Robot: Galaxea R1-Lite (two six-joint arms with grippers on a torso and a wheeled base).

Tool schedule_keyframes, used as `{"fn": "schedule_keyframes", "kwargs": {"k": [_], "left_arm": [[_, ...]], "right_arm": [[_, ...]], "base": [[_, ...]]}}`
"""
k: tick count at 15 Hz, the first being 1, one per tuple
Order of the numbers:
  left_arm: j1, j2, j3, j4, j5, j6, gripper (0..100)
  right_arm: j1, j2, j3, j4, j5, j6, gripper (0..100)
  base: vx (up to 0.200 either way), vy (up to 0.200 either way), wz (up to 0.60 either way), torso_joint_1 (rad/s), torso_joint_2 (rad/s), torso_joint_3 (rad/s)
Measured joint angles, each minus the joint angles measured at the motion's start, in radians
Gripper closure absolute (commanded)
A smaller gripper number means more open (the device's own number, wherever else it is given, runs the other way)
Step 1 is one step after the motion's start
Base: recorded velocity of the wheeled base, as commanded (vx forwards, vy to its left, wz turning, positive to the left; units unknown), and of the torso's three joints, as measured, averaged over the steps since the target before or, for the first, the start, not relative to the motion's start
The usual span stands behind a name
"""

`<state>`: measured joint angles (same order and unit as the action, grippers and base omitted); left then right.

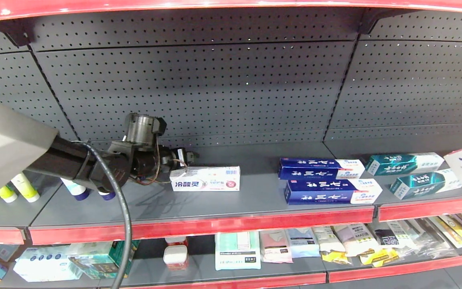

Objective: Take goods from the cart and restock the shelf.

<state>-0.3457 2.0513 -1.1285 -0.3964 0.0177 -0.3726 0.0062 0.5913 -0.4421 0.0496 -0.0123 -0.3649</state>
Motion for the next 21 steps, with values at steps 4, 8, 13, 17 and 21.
{"fn": "schedule_keyframes", "kwargs": {"k": [4, 8, 13, 17, 21], "left_arm": [[-0.01, 0.045, -0.058, 0.0, -0.031, 0.026, 0], [-0.01, 0.057, -0.072, 0.062, -0.084, 0.061, 0], [-0.01, 0.075, -0.118, 0.063, -0.126, 0.077, 0], [-0.01, 0.103, -0.129, 0.057, -0.159, 0.139, 0], [-0.019, 0.15, -0.166, -0.009, -0.159, 0.159, 0]], "right_arm": [[-0.001, -0.003, 0.005, 0.0, -0.001, 0.0, 100], [-0.001, -0.012, 0.015, 0.001, -0.001, -0.001, 100], [-0.001, -0.021, 0.026, 0.0, -0.001, -0.001, 100], [0.0, -0.031, 0.037, 0.001, 0.0, -0.001, 100], [0.0, -0.036, 0.041, 0.001, 0.002, -0.001, 100]], "base": [[0.0, 0.0, 0.0, 0.0, 0.0, 0.0], [0.0, 0.0, 0.0, 0.0, 0.0, 0.0], [0.0, 0.0, 0.0, 0.0, 0.0, 0.0], [0.0, 0.0, 0.0, 0.0, 0.0, 0.0], [0.0, 0.0, 0.0, 0.0, 0.0, 0.0]]}}
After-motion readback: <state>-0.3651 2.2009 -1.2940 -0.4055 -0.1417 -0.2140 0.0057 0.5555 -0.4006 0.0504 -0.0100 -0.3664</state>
